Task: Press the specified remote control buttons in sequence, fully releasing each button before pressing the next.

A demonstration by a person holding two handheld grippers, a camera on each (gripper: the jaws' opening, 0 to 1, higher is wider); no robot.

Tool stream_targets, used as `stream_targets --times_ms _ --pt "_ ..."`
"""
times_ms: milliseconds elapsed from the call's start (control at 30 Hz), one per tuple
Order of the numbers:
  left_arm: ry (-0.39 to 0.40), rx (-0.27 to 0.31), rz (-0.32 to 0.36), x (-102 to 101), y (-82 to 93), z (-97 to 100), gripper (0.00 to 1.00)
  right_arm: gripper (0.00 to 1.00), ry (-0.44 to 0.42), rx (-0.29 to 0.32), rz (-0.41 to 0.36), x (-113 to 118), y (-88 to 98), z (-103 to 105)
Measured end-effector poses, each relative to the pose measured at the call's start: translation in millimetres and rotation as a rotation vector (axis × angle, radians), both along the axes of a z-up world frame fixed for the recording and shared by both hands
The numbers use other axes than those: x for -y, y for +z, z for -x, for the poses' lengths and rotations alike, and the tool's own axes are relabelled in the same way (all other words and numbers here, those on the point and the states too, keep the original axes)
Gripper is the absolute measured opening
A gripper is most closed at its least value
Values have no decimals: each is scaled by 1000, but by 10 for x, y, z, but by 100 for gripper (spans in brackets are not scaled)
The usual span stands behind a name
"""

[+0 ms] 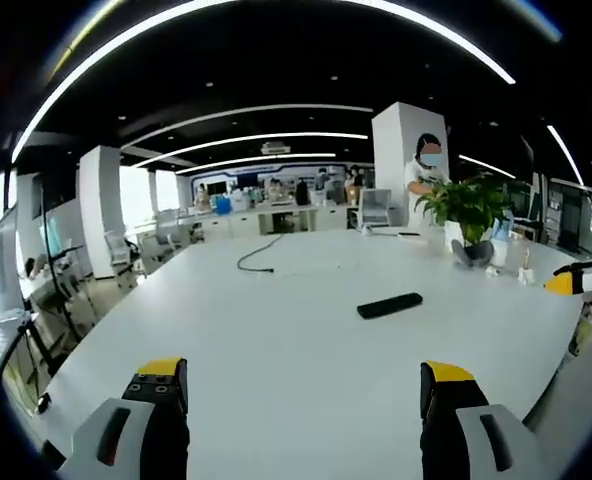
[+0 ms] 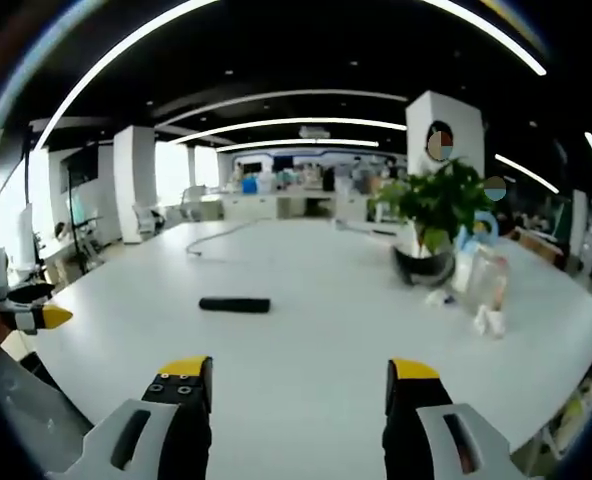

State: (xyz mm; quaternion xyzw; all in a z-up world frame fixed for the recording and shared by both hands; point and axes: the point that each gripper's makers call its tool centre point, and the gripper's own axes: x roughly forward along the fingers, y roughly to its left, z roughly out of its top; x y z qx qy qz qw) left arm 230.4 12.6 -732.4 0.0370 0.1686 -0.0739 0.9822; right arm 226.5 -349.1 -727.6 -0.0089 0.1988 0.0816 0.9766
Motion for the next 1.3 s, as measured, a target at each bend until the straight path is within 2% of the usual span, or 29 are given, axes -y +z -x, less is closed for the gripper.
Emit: stream_targets --times_ms 400,1300 --pt "-5 -7 13 12 -15 0 100 66 4 -10 1 -4 -18 3" --pt "-9 -37 -3 30 -68 11 100 59 18 -13 -17 -36 -16 17"
